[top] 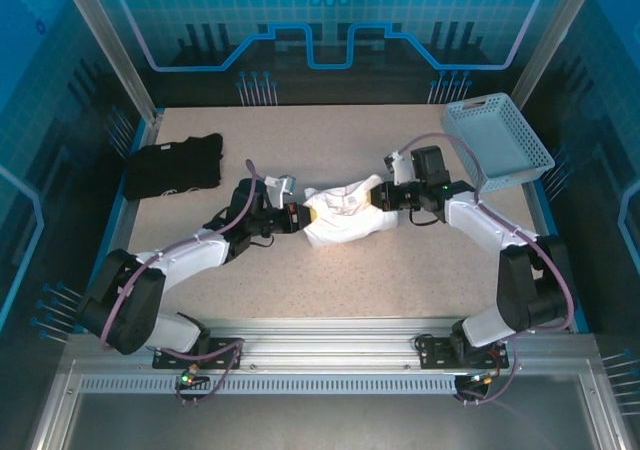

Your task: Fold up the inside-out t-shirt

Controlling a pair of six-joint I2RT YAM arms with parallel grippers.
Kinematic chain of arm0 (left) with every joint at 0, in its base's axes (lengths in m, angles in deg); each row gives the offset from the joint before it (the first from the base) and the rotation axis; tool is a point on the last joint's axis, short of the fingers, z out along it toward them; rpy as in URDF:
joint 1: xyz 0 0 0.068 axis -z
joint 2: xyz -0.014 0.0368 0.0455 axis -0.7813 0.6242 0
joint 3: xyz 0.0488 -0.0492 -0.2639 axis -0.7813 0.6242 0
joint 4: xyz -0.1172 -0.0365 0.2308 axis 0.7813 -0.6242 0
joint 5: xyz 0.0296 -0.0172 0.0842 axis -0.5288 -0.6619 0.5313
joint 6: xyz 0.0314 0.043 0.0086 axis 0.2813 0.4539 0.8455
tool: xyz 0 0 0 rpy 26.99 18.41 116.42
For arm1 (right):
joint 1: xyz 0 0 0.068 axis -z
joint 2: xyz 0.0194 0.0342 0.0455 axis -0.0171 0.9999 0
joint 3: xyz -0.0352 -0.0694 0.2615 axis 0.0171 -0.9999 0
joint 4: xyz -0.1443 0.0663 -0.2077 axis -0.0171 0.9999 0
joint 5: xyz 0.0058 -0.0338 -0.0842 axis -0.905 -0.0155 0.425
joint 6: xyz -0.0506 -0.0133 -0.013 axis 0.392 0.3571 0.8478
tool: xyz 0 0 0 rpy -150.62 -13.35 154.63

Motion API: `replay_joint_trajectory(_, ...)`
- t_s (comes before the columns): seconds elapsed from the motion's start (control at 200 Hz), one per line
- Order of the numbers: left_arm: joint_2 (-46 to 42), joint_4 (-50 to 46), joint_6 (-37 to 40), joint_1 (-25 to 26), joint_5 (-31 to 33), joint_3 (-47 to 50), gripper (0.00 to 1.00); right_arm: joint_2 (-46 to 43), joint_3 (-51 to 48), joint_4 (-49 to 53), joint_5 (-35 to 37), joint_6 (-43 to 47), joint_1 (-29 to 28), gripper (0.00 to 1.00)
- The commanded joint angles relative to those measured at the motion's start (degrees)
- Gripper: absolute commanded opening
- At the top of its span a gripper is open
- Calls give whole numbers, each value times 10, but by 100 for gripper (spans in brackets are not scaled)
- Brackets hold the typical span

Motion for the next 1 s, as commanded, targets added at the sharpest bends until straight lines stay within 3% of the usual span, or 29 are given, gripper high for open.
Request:
replay_joint_trajectory(0.0,11,62,-43,0,17,13,0,-6,-3,-4,25,-5,-5,0)
replay_joint_trajectory(0.39,148,42,-47,-39,26,-73,3,160,142,85,81,9,-3,1)
replay_joint_trajectory(0.58,247,13,-21,-58,32,-125,10,278,239,129,104,10,-1,8)
replay_joint_trajectory(0.705,291,-7,-15,-67,28,-156,21,324,280,165,121,9,4,20)
replay_joint_trajectory(0.775,288,-25,-12,-71,33,-164,33,317,285,177,133,14,10,31)
replay_joint_trajectory(0.995,189,-110,2,-76,68,-137,60,198,232,210,186,43,34,56)
